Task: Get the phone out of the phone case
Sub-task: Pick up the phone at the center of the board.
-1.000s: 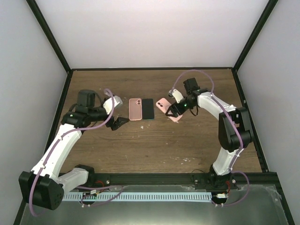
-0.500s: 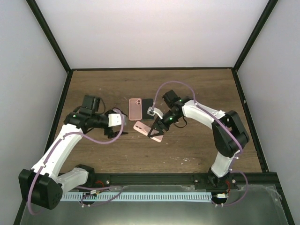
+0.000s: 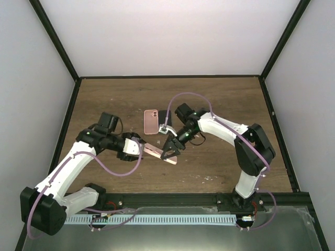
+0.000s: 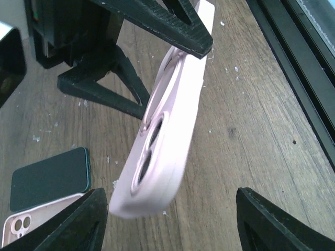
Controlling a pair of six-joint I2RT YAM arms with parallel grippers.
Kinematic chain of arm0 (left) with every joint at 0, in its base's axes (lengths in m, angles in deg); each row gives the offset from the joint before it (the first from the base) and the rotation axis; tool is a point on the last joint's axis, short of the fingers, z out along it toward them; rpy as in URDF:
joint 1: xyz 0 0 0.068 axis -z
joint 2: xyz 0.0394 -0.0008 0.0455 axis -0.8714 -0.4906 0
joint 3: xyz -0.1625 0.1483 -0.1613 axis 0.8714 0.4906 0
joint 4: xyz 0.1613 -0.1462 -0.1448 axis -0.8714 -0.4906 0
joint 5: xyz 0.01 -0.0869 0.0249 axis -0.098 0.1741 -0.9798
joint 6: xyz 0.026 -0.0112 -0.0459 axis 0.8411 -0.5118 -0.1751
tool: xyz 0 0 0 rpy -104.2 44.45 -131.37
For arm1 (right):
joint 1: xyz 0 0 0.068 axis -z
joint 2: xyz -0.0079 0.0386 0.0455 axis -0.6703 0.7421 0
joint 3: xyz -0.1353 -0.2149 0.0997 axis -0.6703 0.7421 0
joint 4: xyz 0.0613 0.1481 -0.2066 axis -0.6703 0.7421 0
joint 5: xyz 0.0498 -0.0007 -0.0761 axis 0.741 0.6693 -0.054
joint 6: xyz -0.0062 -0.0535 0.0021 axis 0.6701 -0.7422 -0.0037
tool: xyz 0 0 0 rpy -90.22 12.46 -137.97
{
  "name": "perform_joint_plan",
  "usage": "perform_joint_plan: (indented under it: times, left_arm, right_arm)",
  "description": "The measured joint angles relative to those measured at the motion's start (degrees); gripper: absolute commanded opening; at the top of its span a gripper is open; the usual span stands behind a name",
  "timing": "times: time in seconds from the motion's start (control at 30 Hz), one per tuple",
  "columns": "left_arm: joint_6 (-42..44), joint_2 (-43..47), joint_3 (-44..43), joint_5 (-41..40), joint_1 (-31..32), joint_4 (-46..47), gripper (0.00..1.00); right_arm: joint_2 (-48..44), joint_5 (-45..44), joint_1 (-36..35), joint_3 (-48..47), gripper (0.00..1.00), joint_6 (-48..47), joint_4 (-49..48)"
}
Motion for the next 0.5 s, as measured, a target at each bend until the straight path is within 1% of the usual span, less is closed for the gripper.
perform_joint_plan:
  times: [0.1,0.17,0.2,0.27,0.33,0.4,0.43,0.5]
  left_arm:
    - [-0.85,0.00,0.22,0.13,0.90,1.09,0.60]
    - [-1.64,0.00,0.24,0.50,1.25,1.97,0.52]
    - [-2.08,0.00,0.24,0.68,1.33,2.19,0.47]
    - [-2.73,0.00,0.24,1.03,1.57,2.54,0.33]
    - [-3.06,0.02,0.24,1.38,1.70,1.88,0.19]
    - [-1.57,0.15,0.26,1.33,1.79,1.42,0.07]
    - [-0.50,0.44,0.26,1.25,1.95,1.42,0.02]
    - [1.07,1.25,0.26,1.11,2.29,0.20,0.00]
  right_arm:
    - [0.98,1.40,-1.09,-1.84,0.47,-0.66,1.44]
    - [1.95,2.34,-2.12,-2.99,0.47,-1.31,2.40]
    - [2.16,2.45,-2.32,-3.21,0.47,-1.42,2.62]
    - [3.15,2.99,-3.10,-4.04,0.48,-1.84,3.56]
    - [3.96,3.63,-3.34,-4.57,0.51,-2.23,4.26]
    - [4.61,4.79,-3.13,-5.09,0.56,-2.19,5.51]
    - [4.79,5.66,-2.93,-5.11,0.60,-1.95,6.19]
    - [4.96,7.63,-2.38,-5.11,0.79,-1.70,7.96]
